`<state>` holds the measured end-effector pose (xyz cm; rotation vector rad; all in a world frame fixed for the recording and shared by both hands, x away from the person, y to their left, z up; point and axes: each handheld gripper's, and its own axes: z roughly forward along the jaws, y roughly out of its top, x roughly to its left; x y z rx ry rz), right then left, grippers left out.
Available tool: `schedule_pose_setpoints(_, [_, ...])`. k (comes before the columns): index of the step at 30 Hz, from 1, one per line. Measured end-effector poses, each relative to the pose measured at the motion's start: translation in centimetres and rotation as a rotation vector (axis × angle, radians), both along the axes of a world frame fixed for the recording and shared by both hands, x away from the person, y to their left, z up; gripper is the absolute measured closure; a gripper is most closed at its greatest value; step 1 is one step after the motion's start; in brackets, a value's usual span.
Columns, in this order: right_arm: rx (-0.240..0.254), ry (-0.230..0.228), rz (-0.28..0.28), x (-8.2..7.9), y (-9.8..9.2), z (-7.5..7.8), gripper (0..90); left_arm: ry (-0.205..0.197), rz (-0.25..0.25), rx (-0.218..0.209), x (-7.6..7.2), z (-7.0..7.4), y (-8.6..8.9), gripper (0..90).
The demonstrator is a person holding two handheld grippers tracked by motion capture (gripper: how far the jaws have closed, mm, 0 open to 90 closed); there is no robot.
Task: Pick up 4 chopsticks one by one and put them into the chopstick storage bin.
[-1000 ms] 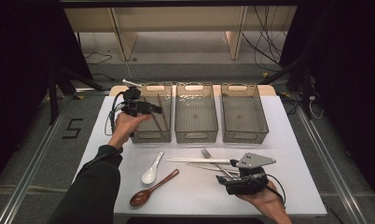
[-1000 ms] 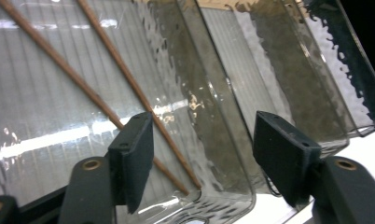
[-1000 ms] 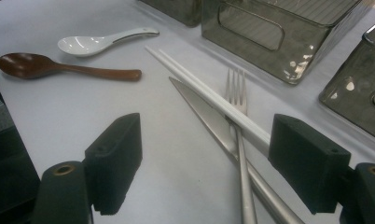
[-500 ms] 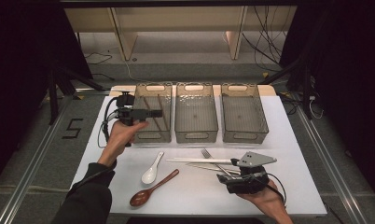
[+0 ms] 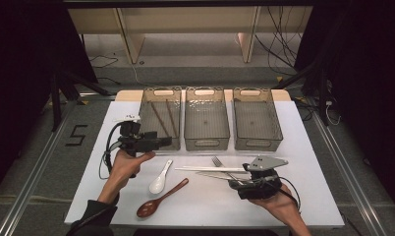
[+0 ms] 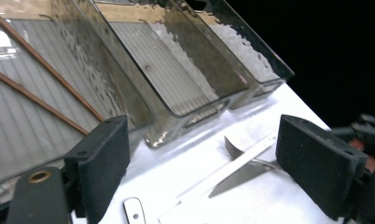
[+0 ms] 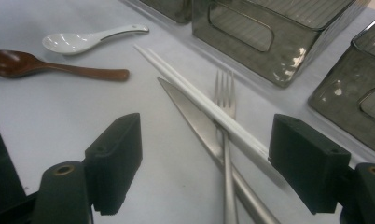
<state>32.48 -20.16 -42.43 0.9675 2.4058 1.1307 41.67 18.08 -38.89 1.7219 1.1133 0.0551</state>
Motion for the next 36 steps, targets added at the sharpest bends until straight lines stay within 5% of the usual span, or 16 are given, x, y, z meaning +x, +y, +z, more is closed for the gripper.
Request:
schedule_pose_setpoints(19, [-0.12, 0.054, 0.006, 3.4, -0.1, -0.2, 32.6, -0.083, -0.059, 0.013, -5.2, -2.9, 0.3, 17.1])
schedule_pose_setpoints(36, [-0.197, 0.096, 0.045, 5.5, 0.6, -1.5, 36.3, -0.133, -0.051, 0.035, -7.1, -3.6, 0.5, 16.7])
